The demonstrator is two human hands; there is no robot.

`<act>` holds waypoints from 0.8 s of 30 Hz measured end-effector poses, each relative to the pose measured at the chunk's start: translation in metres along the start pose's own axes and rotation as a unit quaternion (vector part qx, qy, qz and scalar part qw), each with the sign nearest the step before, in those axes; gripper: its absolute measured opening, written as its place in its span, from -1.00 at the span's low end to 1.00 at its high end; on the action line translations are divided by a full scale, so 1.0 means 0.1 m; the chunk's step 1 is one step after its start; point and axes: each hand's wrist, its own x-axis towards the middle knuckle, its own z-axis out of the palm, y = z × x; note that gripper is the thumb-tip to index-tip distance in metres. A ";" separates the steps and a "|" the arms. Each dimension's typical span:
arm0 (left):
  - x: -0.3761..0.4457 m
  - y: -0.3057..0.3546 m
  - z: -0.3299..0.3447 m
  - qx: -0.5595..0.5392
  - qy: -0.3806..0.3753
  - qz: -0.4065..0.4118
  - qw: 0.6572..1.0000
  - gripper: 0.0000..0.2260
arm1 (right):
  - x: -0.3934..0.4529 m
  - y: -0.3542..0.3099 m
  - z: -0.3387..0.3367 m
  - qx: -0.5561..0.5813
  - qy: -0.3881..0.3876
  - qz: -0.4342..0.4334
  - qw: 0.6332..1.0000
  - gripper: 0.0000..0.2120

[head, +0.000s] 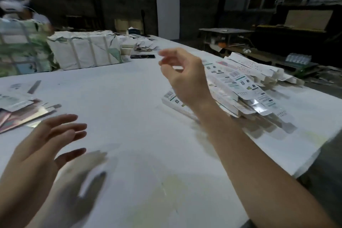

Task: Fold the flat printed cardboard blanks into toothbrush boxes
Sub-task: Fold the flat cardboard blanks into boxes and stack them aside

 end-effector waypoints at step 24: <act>0.11 0.13 -0.88 0.690 0.149 0.061 0.705 -0.57 | -0.80 -0.11 0.83 0.191 -0.360 0.103 0.908 -0.77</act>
